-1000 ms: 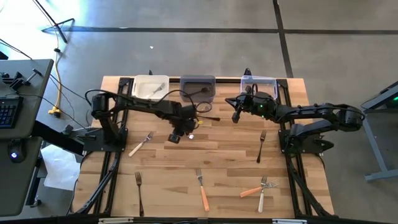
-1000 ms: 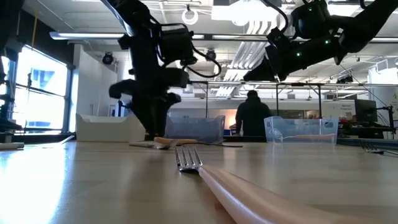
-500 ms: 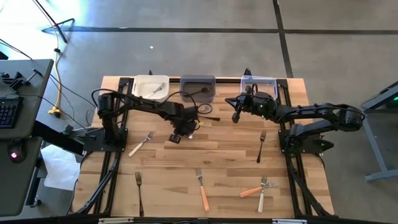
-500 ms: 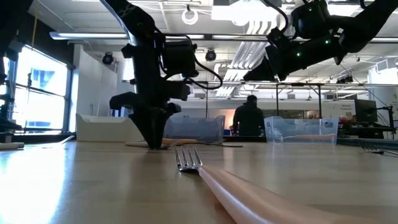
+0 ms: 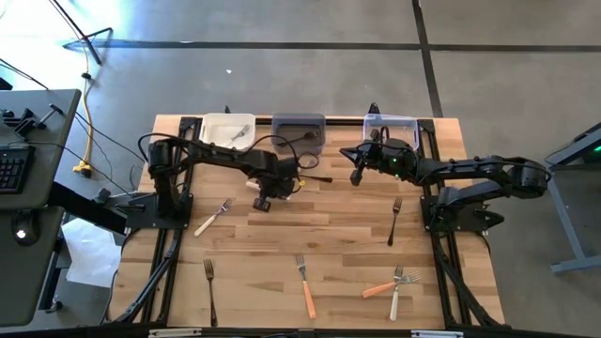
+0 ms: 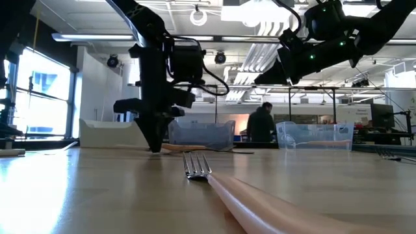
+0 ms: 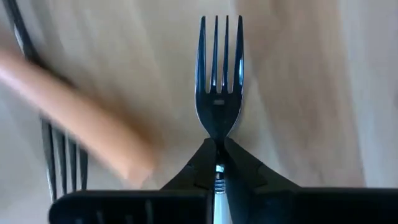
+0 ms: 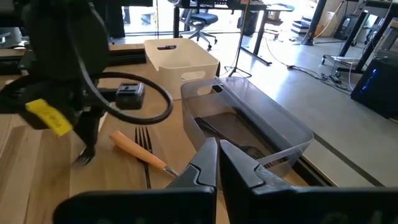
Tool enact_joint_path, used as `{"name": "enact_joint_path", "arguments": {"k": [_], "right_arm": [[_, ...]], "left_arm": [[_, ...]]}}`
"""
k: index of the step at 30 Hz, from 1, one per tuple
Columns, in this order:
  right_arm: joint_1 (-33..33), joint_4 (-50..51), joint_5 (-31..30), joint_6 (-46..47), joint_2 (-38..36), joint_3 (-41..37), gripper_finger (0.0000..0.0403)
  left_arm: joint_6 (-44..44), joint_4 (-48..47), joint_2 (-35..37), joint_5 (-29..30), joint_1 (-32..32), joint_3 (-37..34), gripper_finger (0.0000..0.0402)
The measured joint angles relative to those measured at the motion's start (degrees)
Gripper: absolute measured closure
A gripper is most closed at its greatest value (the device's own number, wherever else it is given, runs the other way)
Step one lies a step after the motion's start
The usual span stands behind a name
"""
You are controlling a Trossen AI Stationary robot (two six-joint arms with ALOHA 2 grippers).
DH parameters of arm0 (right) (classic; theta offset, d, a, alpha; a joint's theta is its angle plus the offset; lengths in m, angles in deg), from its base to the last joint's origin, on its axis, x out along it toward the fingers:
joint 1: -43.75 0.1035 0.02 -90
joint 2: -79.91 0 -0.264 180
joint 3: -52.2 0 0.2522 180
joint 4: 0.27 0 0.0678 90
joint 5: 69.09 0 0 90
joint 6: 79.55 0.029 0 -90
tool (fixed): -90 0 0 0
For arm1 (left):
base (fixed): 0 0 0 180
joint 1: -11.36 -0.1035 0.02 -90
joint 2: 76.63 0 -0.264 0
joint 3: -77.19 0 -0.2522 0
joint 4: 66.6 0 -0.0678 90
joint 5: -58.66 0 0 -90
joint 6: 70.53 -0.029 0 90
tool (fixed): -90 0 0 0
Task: Sort silverware by color (type)
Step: Put the white fork into the white bin
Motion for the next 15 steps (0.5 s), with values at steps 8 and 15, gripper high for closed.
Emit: {"name": "enact_joint_path", "arguments": {"k": [8,15], "right_arm": [[0.0,0.0,0.0,0.0,0.0,0.0,0.0402],[0.0,0.0,0.0,0.0,0.0,0.0,0.0402]], "left_arm": [[0.7,-4.8,0.0,-0.9,-0.8,2.5,0.0399],[1.7,-11.3,0.9,-0.8,-3.2,4.8,0.0400]]}}
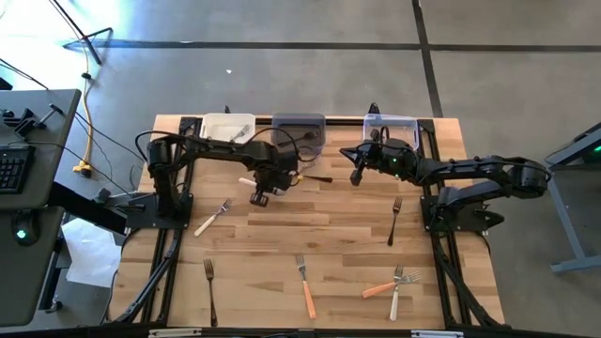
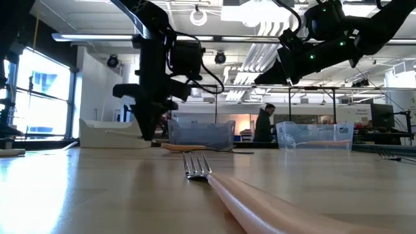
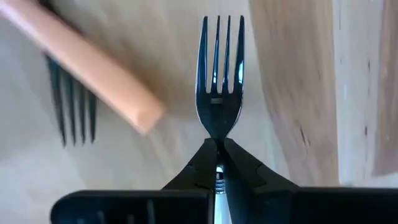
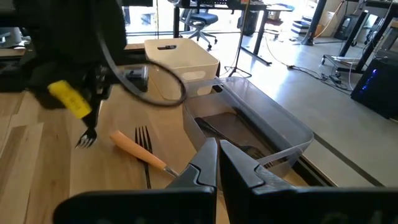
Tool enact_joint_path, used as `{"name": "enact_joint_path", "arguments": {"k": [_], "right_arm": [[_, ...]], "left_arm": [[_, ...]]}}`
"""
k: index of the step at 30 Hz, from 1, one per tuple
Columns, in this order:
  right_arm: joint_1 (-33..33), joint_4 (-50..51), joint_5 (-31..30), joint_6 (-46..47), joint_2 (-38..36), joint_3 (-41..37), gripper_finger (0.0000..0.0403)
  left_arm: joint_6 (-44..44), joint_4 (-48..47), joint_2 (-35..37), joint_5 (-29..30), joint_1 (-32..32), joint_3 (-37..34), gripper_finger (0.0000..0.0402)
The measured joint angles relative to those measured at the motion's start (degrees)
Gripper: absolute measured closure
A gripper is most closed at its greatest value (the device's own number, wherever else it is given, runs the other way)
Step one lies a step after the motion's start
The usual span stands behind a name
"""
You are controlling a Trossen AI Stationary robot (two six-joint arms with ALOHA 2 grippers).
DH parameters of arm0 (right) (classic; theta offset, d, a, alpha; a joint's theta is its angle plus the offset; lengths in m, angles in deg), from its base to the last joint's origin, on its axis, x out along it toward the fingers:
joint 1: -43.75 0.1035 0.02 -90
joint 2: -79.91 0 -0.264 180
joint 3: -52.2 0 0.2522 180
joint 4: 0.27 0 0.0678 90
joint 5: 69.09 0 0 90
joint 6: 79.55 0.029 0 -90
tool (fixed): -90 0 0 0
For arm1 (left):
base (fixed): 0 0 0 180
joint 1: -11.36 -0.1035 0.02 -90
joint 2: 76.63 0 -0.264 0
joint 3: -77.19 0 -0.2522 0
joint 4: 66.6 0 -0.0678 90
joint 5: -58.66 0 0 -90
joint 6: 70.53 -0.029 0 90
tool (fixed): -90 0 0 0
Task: Sort silverware by color (type)
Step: Put the white fork into the white bin
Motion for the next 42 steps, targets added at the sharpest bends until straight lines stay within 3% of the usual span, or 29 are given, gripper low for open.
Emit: {"name": "enact_joint_path", "arguments": {"k": [9,18,28,35,42], "right_arm": [[0.0,0.0,0.0,-0.2,0.0,0.0,0.0402],[0.0,0.0,1.0,-0.1,0.0,0.0,0.0402],[0.0,-0.1,1.0,0.0,0.0,0.0,0.0402],[0.0,-0.1,1.0,-0.1,0.0,0.0,0.0402],[0.0,0.0,1.1,-0.3,0.0,0.0,0.0402]], "left_arm": [[2.9,-4.0,10.5,3.3,-7.4,0.0,0.0401],[5.0,-5.2,19.9,9.5,-22.7,0.1,0.0401],[5.8,4.9,11.7,7.5,-38.0,0.1,0.0401],[3.3,6.7,4.5,4.9,-39.9,0.0,0.0401],[1.0,6.6,3.3,4.4,-39.7,-3.5,0.0401]]}}
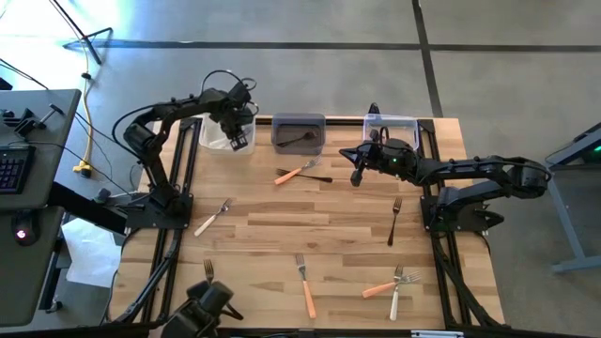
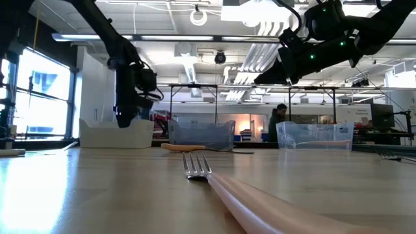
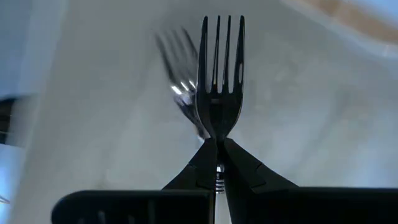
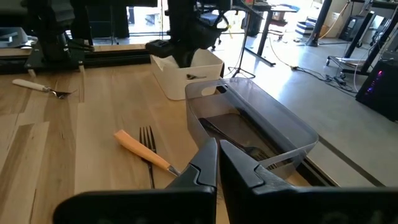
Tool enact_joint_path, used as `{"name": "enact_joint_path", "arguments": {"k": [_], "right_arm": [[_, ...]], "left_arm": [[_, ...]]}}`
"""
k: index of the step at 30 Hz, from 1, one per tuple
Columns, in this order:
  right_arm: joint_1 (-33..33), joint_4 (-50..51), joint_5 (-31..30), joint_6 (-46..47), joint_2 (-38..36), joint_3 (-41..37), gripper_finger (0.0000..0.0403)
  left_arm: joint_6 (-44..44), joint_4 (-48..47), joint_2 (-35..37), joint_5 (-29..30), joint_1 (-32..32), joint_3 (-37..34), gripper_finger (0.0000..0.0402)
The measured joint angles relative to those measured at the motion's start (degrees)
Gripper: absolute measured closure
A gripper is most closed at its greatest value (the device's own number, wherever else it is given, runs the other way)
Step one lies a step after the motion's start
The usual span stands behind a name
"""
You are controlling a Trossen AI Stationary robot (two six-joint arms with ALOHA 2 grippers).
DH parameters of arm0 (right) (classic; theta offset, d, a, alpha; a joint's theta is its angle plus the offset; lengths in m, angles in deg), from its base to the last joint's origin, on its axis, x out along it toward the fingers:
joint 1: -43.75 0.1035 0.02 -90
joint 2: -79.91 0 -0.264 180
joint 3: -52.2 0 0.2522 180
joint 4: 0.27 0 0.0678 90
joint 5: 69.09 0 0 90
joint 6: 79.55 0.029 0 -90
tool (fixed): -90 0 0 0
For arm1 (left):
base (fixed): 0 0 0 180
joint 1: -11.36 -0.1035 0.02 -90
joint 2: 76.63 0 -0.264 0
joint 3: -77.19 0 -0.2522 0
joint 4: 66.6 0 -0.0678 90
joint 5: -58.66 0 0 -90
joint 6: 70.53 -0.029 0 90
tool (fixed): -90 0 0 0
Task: Sort silverware by color (type)
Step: Put the white fork into the white bin, then put the orange fork into the transparent bin
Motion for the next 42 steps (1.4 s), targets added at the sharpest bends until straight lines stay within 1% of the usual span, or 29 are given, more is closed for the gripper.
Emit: {"name": "enact_joint_path", "arguments": {"k": [6,9,14,19,24,28,32,34,37,42], "right_arm": [[0.0,0.4,0.0,-0.3,0.0,0.0,0.0402],[0.0,0.4,0.0,-0.3,0.0,0.0,0.0402],[0.0,0.4,0.0,-0.1,0.0,0.0,0.0402],[0.0,0.4,0.0,-0.1,0.0,0.0,0.0402],[0.0,0.4,0.0,-0.3,0.0,0.0,0.0402],[0.0,0.3,0.0,-1.1,0.0,0.0,0.0402],[0.0,-0.8,0.0,-1.3,-0.1,0.0,0.0402],[0.0,-0.7,0.0,-2.1,-0.7,0.0,0.0402],[0.0,2.3,0.0,-2.7,-3.6,0.0,0.0402],[0.0,8.5,0.0,-3.3,-11.1,0.0,0.0402]], "left_arm": [[0.9,2.8,0.1,-0.1,-0.8,-2.9,0.0397],[1.4,3.0,0.1,-0.2,-0.7,-3.0,0.0379],[1.6,3.0,1.1,0.4,-0.6,-3.0,0.0337],[2.0,2.9,5.0,0.8,-0.5,-3.0,0.0308],[3.8,2.6,11.8,1.2,1.1,-3.0,0.0298],[6.7,2.6,18.5,1.2,5.3,-3.0,0.0305],[7.8,2.9,23.2,1.2,13.5,-3.0,0.0315],[10.4,4.4,23.6,1.3,18.2,-3.0,0.0318],[15.7,7.5,22.9,1.5,24.0,-3.0,0.0317],[22.5,13.1,19.4,-1.8,30.1,-3.0,0.0294]]}}
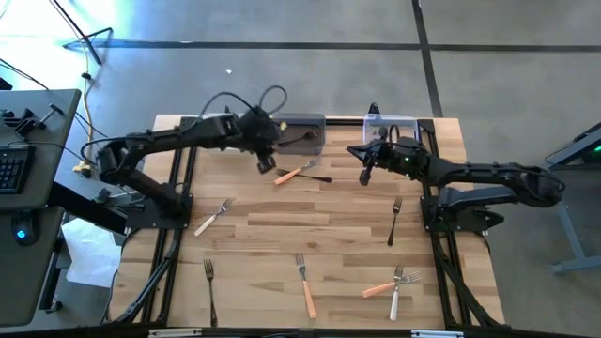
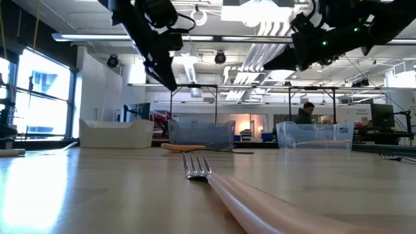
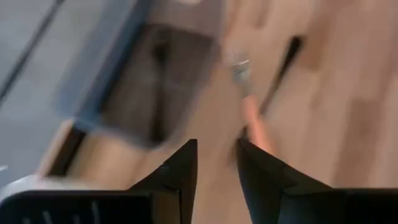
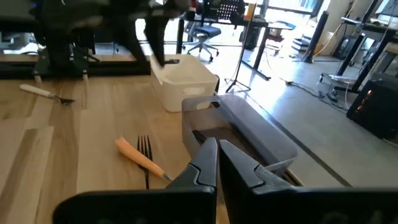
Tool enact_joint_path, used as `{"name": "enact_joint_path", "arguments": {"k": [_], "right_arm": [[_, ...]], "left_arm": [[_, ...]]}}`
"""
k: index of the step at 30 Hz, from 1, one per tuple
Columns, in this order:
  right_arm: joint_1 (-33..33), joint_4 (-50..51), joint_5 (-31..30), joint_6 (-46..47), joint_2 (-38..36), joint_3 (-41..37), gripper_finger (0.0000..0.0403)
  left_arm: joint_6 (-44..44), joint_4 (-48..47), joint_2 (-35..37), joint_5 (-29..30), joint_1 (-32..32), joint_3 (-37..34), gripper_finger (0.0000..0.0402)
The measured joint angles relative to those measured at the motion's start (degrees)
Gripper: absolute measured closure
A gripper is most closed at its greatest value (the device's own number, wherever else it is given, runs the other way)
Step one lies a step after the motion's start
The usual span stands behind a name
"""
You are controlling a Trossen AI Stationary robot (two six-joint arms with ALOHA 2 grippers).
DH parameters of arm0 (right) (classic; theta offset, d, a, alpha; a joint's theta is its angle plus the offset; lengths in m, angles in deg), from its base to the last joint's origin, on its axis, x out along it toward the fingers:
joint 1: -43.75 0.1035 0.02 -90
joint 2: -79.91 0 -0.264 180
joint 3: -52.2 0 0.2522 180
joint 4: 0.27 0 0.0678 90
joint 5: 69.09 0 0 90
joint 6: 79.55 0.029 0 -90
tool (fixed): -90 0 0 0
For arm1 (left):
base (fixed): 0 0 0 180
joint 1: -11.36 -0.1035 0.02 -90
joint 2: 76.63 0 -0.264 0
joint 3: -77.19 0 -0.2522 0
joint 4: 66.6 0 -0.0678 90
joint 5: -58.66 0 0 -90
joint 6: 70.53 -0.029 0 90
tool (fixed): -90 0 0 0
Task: Sort silverware by color (type)
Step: Put the orange fork into the transparent bin
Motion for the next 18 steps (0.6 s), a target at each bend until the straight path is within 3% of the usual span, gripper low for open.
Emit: {"name": "enact_joint_path", "arguments": {"k": [10,18], "right_arm": [[0.0,3.5,0.0,0.7,-4.1,0.0,0.0402],[0.0,4.7,0.0,0.9,-4.1,0.0,0.0402]], "left_arm": [[4.9,1.2,-14.5,-1.7,5.9,5.9,0.0223],[4.1,1.2,-26.5,-1.6,5.4,14.5,0.0209]]}}
